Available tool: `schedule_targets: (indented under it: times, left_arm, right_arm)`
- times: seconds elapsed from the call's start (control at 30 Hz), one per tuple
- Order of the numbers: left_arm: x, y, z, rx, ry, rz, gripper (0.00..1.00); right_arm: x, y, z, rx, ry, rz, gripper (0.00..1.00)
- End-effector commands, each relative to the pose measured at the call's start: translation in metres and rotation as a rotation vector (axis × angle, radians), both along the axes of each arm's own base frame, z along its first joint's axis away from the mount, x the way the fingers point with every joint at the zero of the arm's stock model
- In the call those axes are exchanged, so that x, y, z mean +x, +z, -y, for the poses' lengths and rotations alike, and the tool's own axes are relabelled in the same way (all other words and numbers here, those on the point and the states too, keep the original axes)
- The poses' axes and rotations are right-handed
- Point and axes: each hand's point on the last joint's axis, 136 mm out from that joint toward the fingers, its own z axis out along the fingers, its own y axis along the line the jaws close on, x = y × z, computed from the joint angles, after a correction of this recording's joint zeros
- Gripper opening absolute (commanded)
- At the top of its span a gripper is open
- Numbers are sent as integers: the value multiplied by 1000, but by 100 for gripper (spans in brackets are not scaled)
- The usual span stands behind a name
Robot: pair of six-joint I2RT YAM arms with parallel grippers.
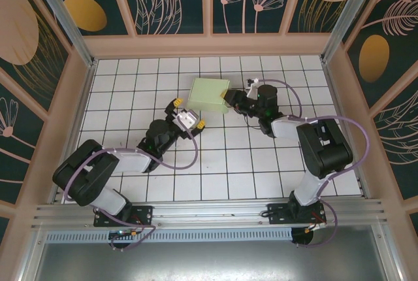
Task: Fold the paper box
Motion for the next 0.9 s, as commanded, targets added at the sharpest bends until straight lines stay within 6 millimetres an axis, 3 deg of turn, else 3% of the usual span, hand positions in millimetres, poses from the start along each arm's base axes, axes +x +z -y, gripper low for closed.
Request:
schedule_targets:
  times: [0.0,0.23,0.47,0.73,0.87]
  left_arm:
    - [9,11,-11,212,72,224,99]
    - [19,39,-37,237,294,427,98]
    - [19,39,-33,332,337,564,97]
    - [20,37,-24,353,315,581,83]
    - [20,38,-23,351,311,582,80]
  right_arm:
    - [-10,23,-1,50,29,35,35]
    - [-25,33,-4,129,67,-6,33]
    - [-36,36,-12,174,110,-30,32]
    - [-40,30,-16,175,122,-53,32]
    - [-40,26,-19,176,129,-65,32]
